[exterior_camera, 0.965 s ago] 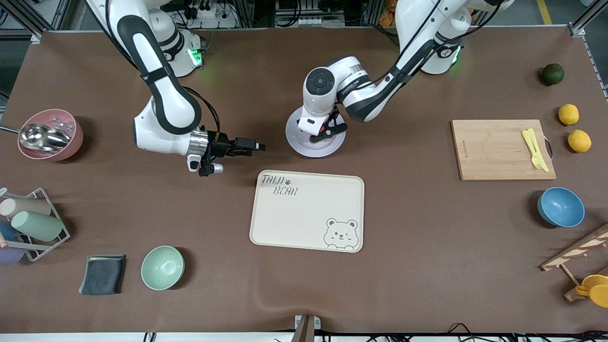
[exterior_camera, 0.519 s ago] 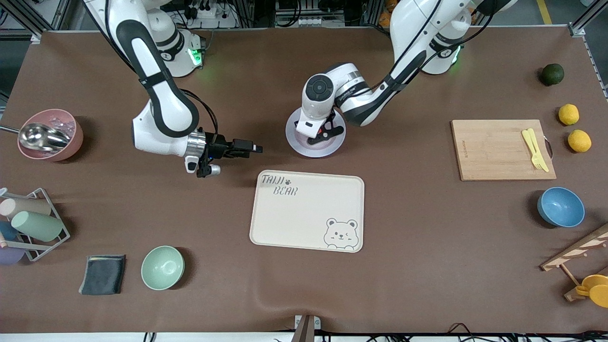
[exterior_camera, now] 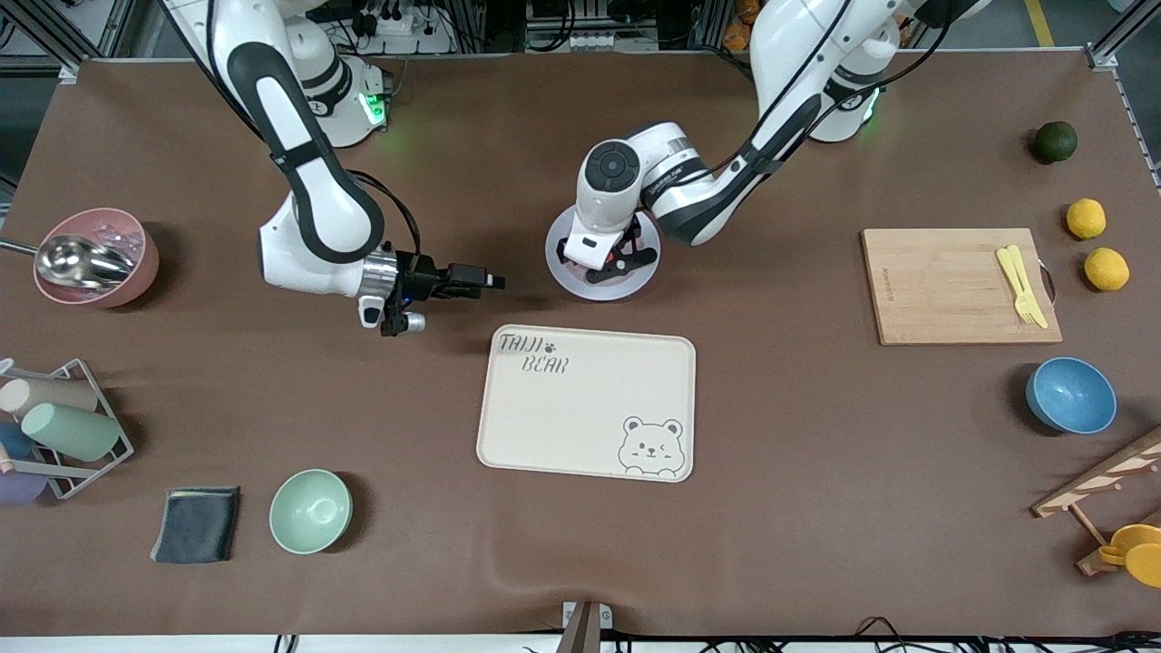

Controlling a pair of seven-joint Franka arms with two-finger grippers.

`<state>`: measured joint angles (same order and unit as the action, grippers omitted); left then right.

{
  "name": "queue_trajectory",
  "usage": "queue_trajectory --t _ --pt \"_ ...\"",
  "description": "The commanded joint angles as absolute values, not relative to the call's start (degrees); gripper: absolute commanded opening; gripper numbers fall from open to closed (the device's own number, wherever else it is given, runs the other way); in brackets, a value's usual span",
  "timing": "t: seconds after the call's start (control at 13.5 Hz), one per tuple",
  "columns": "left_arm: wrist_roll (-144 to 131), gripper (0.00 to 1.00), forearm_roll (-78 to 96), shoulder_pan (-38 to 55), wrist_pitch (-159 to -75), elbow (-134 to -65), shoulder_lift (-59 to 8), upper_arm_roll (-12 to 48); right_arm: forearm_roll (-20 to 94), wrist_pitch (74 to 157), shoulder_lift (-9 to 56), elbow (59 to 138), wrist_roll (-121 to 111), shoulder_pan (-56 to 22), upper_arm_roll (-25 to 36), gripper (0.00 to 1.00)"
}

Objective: Place orange and plate with both arms
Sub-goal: 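Release the orange on the plate while the right gripper grips the plate rim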

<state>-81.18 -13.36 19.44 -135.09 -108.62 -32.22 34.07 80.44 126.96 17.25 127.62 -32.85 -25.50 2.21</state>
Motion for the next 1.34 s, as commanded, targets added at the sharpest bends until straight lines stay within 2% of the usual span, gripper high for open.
queue_trajectory --t 0.0,0.22,0.3,0.45,0.59,0.89,1.04,1.26 --pt "-78.6 1.00 -14.7 13.3 -131.1 -109.6 -20.9 34.3 85.3 129.1 17.5 129.3 -37.8 -27.4 2.3 0.92" --pt "-68.4 1.00 -14.0 5.1 -123.2 -104.6 -15.3 34.5 90.3 129.2 19.0 130.4 -40.9 -29.5 2.3 0.88" --pt "-65.2 1.00 -13.9 2.7 -118.8 -101.9 -14.9 34.5 92.4 129.3 19.5 130.6 -41.9 -30.7 2.3 0.87" --pt "-55.7 1.00 -13.8 -1.4 -109.1 -95.0 -14.6 34.4 94.6 129.2 21.1 130.6 -44.3 -32.2 2.3 0.79" --pt "-47.9 1.00 -14.4 -3.9 -101.8 -90.2 -14.5 34.2 94.6 129.2 21.7 131.3 -46.1 -32.3 2.3 0.79" --pt "-32.1 1.00 -12.9 -15.6 -96.3 -82.8 -13.7 34.6 97.1 128.8 23.4 131.6 -50.8 -33.3 2.1 0.76" --pt "-23.8 1.00 -10.6 -20.4 -95.0 -81.7 -13.0 34.7 102.6 129.4 23.8 131.5 -51.4 -37.2 2.2 0.73" --pt "-18.9 1.00 -10.3 -22.6 -91.9 -81.6 -12.3 34.7 108.0 130.6 26.2 131.3 -58.1 -38.2 2.2 0.72"
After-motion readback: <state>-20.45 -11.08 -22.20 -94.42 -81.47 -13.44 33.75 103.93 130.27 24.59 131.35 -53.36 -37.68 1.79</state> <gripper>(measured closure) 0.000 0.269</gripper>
